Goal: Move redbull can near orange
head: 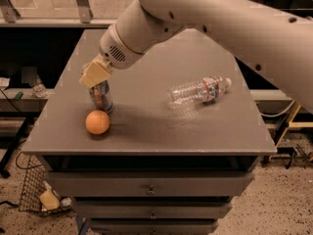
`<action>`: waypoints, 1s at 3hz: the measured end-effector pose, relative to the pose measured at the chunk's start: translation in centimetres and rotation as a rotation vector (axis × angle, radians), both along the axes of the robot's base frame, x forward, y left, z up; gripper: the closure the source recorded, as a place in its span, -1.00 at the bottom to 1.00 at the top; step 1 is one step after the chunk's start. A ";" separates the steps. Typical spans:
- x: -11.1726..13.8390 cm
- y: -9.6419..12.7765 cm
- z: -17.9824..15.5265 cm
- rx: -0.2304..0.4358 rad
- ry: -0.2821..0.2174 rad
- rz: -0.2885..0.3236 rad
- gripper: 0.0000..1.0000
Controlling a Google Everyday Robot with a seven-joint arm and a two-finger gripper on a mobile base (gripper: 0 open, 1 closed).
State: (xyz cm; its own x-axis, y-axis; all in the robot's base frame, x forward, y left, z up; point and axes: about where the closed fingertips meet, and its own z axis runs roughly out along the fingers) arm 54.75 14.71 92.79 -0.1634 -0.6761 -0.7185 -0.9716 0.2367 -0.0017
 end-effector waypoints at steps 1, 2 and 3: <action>-0.1 0.1 0.0 -0.001 -0.001 0.003 -1.00; -0.2 -0.4 0.1 -0.006 -0.006 -0.006 -1.00; -0.8 -3.2 0.3 -0.037 -0.030 -0.055 -1.00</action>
Offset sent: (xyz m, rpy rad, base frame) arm -0.0012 0.0014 0.0004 -0.0006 -0.0008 0.0030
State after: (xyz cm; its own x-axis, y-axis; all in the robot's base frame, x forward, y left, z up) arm 53.90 11.51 93.09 -0.1799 -0.6925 -0.6986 -0.9563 0.2894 -0.0406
